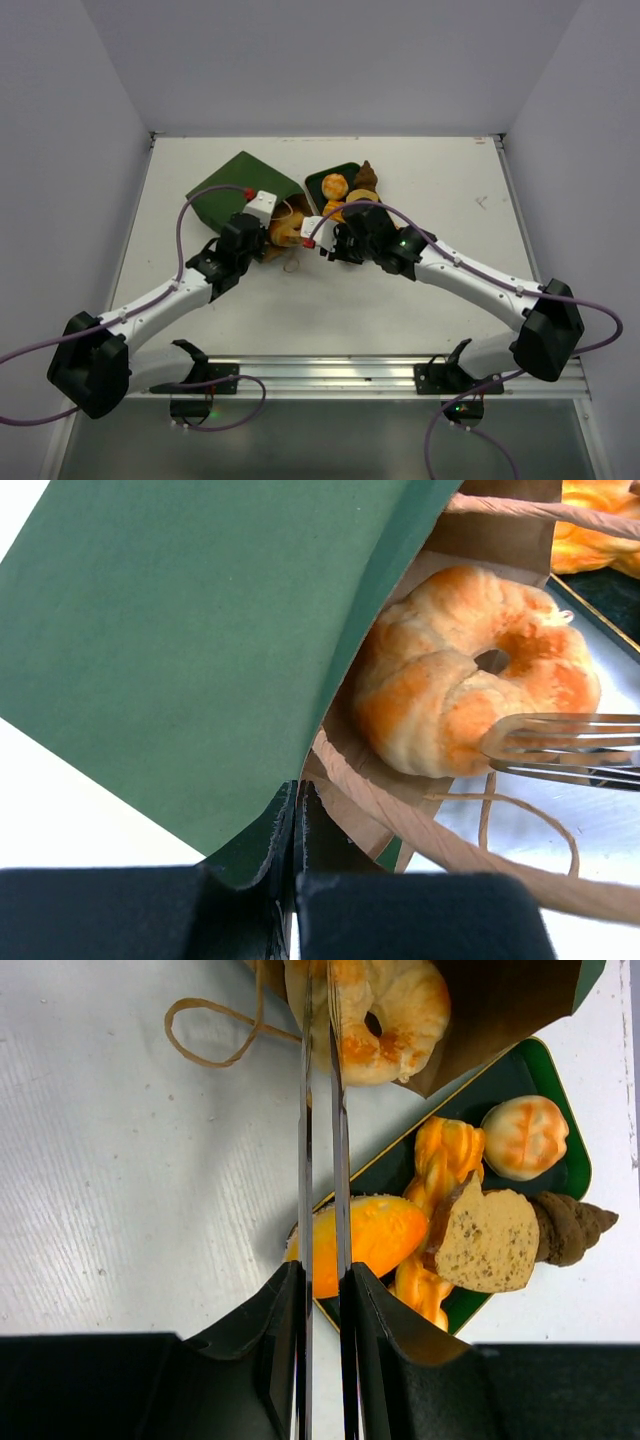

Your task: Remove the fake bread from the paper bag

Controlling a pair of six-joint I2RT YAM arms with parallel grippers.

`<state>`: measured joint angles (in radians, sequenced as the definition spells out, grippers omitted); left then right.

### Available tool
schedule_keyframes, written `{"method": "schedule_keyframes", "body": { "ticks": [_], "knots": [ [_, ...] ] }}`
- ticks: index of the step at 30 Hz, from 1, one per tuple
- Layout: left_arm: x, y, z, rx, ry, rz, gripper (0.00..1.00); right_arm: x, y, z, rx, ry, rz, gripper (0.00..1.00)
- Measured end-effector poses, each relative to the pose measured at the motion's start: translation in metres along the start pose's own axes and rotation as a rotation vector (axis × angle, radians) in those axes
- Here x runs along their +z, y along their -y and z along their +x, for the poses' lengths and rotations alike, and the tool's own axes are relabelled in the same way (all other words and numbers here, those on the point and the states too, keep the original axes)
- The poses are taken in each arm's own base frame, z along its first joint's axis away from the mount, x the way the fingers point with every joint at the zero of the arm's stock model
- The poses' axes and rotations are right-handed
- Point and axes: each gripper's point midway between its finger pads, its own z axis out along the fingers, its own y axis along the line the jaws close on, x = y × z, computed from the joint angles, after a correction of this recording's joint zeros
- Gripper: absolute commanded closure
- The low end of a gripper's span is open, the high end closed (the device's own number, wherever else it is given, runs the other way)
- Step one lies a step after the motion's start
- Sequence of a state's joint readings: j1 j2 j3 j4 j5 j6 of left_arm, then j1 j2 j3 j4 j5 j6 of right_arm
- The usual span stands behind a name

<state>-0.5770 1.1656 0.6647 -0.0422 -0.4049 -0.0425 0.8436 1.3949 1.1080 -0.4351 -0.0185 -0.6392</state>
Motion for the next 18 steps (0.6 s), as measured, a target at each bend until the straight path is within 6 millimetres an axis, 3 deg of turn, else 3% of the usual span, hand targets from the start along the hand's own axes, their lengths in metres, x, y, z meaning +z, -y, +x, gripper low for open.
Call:
{"method": "schedule_keyframes", "body": {
  "ticks": [18],
  "knots": [
    [0.012,-0.009,-0.007,-0.027,-0.014,-0.030,1.00,-0.016,0.002,-0.003,-0.003,0.020,0.012,1.00]
  ]
}}
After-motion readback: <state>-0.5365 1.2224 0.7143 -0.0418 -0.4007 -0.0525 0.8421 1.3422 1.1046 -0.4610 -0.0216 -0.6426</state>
